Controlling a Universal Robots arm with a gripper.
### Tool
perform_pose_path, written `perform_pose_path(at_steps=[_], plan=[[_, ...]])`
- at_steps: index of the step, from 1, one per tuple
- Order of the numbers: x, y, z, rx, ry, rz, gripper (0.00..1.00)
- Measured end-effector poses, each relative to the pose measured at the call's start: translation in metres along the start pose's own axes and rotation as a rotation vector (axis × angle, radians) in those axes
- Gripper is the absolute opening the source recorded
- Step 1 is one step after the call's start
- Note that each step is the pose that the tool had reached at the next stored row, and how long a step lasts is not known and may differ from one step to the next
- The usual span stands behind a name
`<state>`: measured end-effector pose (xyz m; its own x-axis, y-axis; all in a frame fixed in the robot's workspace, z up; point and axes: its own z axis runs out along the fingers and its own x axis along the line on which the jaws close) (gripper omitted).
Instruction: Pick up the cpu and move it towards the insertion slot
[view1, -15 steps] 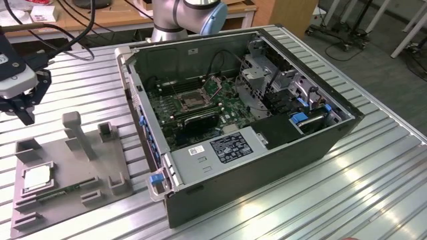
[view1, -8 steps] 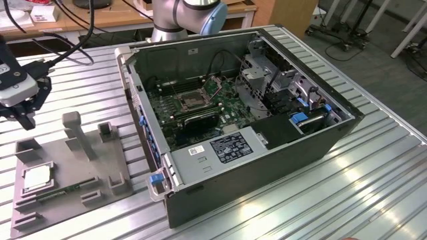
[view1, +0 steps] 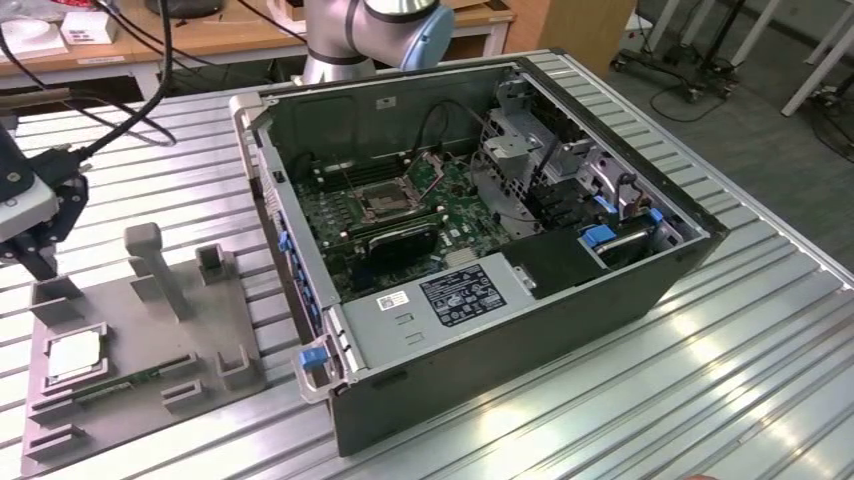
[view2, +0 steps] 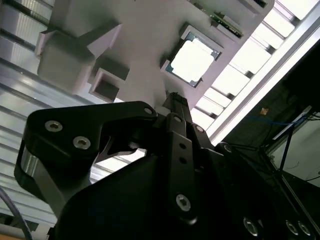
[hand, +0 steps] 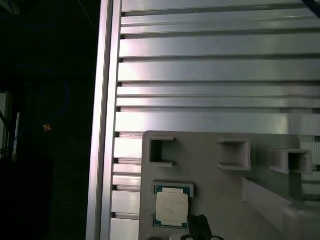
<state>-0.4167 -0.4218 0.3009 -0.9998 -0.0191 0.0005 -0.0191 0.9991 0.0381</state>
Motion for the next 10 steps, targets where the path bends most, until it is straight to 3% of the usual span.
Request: perform_pose_path(at_steps=[10], plan=[[0.0094, -0.0202, 0.0174, 0.0000, -0.0001, 0.000, 0.11]])
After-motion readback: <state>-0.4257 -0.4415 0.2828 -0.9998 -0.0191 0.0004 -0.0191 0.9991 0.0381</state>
